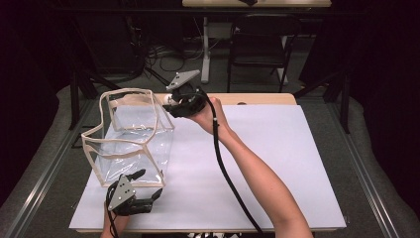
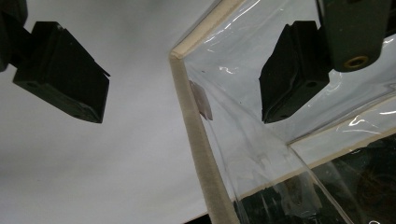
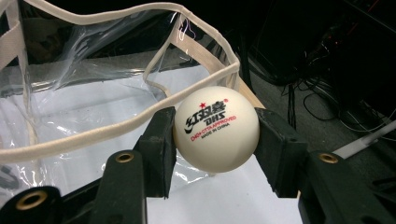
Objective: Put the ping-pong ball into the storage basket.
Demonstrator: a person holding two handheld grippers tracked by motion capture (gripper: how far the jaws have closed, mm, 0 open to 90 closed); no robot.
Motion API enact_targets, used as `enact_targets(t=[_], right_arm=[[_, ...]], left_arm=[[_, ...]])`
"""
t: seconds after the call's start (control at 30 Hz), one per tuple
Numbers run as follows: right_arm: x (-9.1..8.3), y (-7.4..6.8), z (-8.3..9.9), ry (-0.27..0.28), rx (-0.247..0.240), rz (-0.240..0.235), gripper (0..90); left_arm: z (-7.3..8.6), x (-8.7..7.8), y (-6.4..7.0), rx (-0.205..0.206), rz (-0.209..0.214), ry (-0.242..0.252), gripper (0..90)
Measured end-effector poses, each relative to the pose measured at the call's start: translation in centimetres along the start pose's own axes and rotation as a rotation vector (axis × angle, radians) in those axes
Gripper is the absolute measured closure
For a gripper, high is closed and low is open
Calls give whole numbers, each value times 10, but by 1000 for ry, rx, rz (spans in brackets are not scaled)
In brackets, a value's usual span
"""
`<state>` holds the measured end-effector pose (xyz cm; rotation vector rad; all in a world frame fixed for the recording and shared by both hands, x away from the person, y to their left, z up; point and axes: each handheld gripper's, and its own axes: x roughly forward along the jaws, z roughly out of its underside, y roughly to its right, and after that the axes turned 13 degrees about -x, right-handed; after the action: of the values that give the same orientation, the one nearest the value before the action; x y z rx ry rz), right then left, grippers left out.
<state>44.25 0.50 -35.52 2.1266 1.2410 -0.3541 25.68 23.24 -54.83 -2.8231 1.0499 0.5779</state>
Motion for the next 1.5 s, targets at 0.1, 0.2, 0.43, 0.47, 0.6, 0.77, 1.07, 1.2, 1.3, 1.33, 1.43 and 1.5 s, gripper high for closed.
enact_targets(t=[0.1, 0.2, 0.43, 0.47, 0.6, 0.77, 1.07, 1.2, 1.3, 1.33, 1.43, 1.5], right_arm=[[0, -1, -3, 8, -2, 0, 510], [1, -2, -6, 8, -10, -4, 510], [2, -5, -11, 10, -17, -9, 510], [2, -5, -12, 9, -18, -12, 510], [3, -7, -15, 10, -22, -15, 510], [4, -10, -18, 9, -29, -22, 510], [8, -15, -24, 6, -40, -32, 510], [9, -16, -26, 7, -46, -35, 510], [9, -18, -28, 3, -47, -38, 510], [9, -18, -28, 2, -48, -39, 510], [10, -18, -30, 6, -52, -39, 510], [11, -19, -31, 3, -53, -41, 510]], left_arm=[[0, 0, 0, 1, 1, 0, 161], [0, 0, 0, 0, 1, 0, 161], [0, 0, 0, 0, 1, 0, 161], [0, 0, 0, 0, 1, 0, 161], [0, 0, 0, 1, 1, 3, 161], [0, 0, 0, 0, 3, 0, 161], [0, 0, 0, 2, 1, 3, 161], [0, 0, 0, 0, 2, 4, 161], [0, 0, 0, 0, 2, 4, 161], [0, 0, 0, 1, 2, 5, 161], [0, 0, 0, 1, 2, 4, 161], [0, -1, 0, 0, 2, 2, 161]])
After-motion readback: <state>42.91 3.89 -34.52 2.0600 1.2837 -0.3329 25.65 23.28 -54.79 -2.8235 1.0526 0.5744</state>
